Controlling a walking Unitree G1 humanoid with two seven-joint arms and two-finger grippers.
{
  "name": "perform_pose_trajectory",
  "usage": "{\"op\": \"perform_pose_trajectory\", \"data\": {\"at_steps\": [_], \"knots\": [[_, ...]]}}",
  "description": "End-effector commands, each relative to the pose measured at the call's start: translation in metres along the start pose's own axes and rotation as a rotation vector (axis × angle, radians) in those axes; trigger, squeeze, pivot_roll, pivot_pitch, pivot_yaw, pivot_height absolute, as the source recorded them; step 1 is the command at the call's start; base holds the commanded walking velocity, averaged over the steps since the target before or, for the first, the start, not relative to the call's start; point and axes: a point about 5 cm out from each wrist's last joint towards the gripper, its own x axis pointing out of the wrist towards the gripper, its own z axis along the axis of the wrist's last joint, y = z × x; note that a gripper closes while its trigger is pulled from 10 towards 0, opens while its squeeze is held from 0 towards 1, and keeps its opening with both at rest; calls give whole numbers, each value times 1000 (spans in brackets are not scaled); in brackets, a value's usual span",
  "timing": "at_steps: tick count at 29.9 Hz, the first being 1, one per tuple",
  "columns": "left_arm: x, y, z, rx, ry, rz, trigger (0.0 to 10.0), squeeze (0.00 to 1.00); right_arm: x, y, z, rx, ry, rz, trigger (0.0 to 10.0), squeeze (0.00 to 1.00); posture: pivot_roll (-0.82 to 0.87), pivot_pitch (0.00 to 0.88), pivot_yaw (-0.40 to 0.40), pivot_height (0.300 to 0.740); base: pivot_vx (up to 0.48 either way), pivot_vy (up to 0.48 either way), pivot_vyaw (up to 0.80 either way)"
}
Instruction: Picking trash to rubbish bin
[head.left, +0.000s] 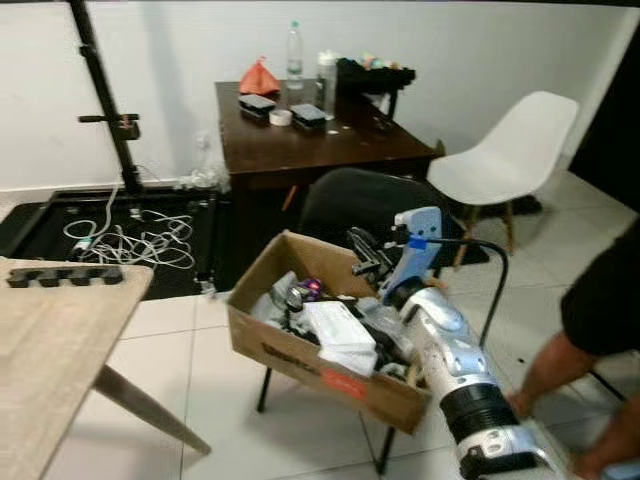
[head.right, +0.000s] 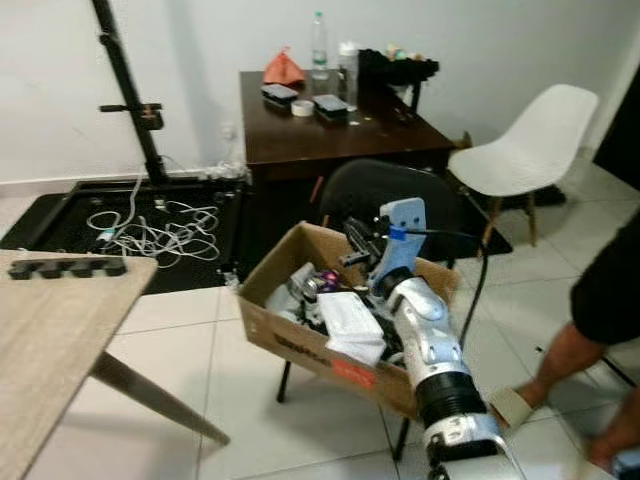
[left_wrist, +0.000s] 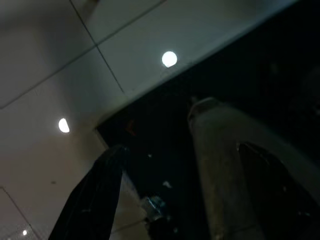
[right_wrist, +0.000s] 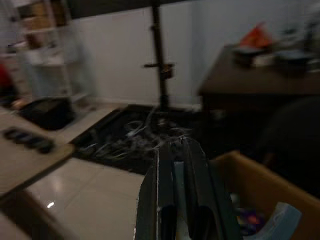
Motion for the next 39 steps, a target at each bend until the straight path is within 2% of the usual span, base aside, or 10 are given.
{"op": "perform_pose_trajectory", "data": {"at_steps": [1, 6, 15, 23, 27, 30, 32, 36, 39], "knots": [[-2, -6, -17, 3, 64, -18, 10000, 0, -7, -11, 1, -9, 13, -39, 10000, 0, -118, 99, 10, 740, 398, 0, -788], [-1, -7, -17, 1, 61, -19, 10000, 0, -7, -12, 1, -15, 18, -48, 10000, 0, -118, 99, 9, 740, 358, 0, -788], [-1, -9, -17, -7, 61, -23, 10000, 0, -12, -25, -3, -42, 54, -121, 10000, 0, -121, 98, 3, 740, 0, 0, 0], [-4, -9, -27, 7, 83, -24, 10000, 0, -29, -42, -21, -71, 140, -218, 10000, 0, -123, 123, 15, 740, 0, 0, 0], [-4, -8, -29, 10, 88, -24, 10000, 0, -32, -45, -24, -73, 151, -232, 10000, 0, -121, 136, 22, 740, 0, 0, 0], [-10, 0, -46, 36, 119, -20, 10000, 0, -44, -51, -32, -97, 178, -287, 10000, 0, -108, 194, 73, 740, 0, 0, 0], [-12, 4, -51, 42, 128, -17, 10000, 0, -46, -50, -33, -99, 175, -292, 10000, 0, -104, 211, 85, 740, 0, 0, 0], [-26, 22, -81, 74, 197, -1, 10000, 0, -46, -33, -34, -82, 144, -248, 10000, 0, -88, 298, 162, 740, 0, 0, 0], [-29, 25, -88, 81, 213, 0, 10000, 0, -44, -28, -34, -79, 135, -228, 10000, 0, -88, 310, 168, 740, 0, 0, 0]]}}
